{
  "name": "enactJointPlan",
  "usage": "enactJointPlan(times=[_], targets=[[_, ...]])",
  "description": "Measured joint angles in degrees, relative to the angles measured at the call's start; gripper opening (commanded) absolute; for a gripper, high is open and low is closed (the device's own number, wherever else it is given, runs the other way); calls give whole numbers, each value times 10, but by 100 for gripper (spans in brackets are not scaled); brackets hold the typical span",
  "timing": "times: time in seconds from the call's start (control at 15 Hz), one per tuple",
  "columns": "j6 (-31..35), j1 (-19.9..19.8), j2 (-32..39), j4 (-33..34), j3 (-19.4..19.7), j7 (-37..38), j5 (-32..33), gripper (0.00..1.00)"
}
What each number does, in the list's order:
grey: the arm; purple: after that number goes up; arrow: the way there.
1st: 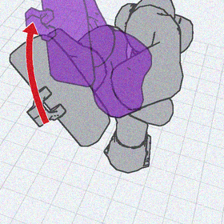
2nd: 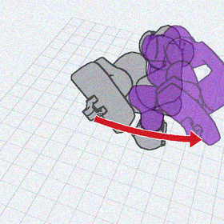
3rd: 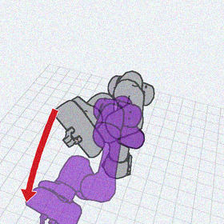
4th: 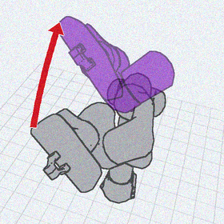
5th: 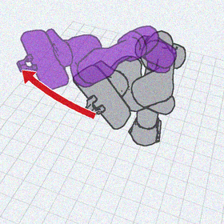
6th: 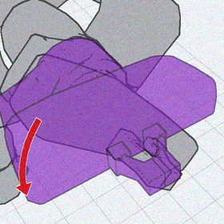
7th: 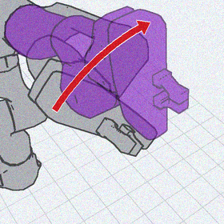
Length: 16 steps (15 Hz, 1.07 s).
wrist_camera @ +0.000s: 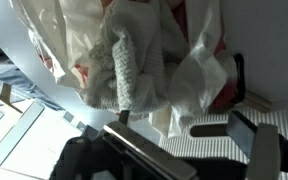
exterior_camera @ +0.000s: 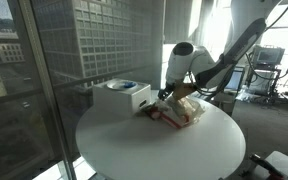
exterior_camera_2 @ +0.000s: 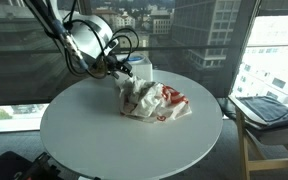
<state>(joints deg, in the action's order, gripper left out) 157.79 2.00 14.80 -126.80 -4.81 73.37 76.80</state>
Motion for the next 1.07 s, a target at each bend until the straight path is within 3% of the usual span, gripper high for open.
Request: enactJointPlan(times=[0.33, 0.6, 1.07], targets=[[50, 5, -7, 1, -16, -14, 4, 100], [68, 11, 47, 33, -20, -60, 29, 100], [-77, 40, 212, 196, -31, -226, -31, 100]])
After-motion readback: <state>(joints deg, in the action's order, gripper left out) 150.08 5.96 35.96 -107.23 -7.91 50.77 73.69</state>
